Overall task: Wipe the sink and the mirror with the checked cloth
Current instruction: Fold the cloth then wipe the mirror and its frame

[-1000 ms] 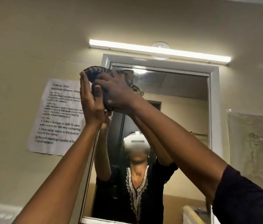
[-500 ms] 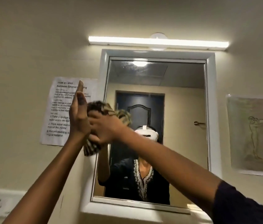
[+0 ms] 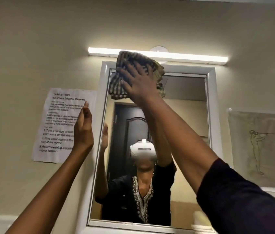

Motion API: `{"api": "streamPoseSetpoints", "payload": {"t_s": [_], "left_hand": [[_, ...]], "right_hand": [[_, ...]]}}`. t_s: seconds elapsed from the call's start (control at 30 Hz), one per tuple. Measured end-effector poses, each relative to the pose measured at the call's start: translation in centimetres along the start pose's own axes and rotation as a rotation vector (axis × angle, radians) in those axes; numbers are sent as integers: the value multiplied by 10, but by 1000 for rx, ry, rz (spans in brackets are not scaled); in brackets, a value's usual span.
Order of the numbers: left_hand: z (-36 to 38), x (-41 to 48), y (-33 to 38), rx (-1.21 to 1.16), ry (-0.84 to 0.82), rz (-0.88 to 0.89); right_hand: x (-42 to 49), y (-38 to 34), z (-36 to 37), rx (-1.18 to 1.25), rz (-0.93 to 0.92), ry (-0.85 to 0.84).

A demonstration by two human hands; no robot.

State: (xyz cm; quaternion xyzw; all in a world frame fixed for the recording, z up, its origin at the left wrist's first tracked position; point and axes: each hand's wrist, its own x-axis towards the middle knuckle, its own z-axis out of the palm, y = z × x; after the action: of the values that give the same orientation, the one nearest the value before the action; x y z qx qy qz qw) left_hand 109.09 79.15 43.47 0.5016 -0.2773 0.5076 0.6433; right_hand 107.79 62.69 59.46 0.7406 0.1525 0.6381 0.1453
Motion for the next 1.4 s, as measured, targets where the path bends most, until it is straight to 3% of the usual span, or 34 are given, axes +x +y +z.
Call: {"api": "streamPoseSetpoints", "payload": {"t_s": [0.1, 0.27, 0.33, 0.4, 0.53, 0.63, 0.7, 0.87, 1.0, 1.1, 1.27, 1.4], "left_hand": [[7, 14, 4, -7, 15, 3], [18, 27, 8, 20, -32, 61], [25, 27, 7, 109, -41, 107], [28, 26, 5, 255, -4, 194], [33, 19, -10, 424, -41, 348], [36, 19, -23, 560, -34, 424], [38, 20, -24, 563, -35, 435], [36, 14, -17, 526, -38, 491], [33, 14, -21, 595, -26, 533], [28, 24, -32, 625, -14, 537], [29, 24, -38, 669, -66, 544], [28, 26, -37, 616, -84, 558]], "right_hand": [[-29, -34, 12, 4, -23, -30], [-136, -60, 25, -7, -434, -168], [-139, -39, 18, -31, -476, -199], [-119, -12, 10, -35, -376, -160], [-68, 55, -10, 36, 116, -19], [-60, 62, -10, 19, 290, 49], [-64, 37, -2, 43, 279, 33], [-42, -37, 14, -17, -49, -55], [-27, -39, 15, -52, -75, -56], [-38, -4, 12, 31, 26, 22], [-94, 101, -7, 61, 441, 107], [-138, 101, -5, -11, 574, 121]]}}
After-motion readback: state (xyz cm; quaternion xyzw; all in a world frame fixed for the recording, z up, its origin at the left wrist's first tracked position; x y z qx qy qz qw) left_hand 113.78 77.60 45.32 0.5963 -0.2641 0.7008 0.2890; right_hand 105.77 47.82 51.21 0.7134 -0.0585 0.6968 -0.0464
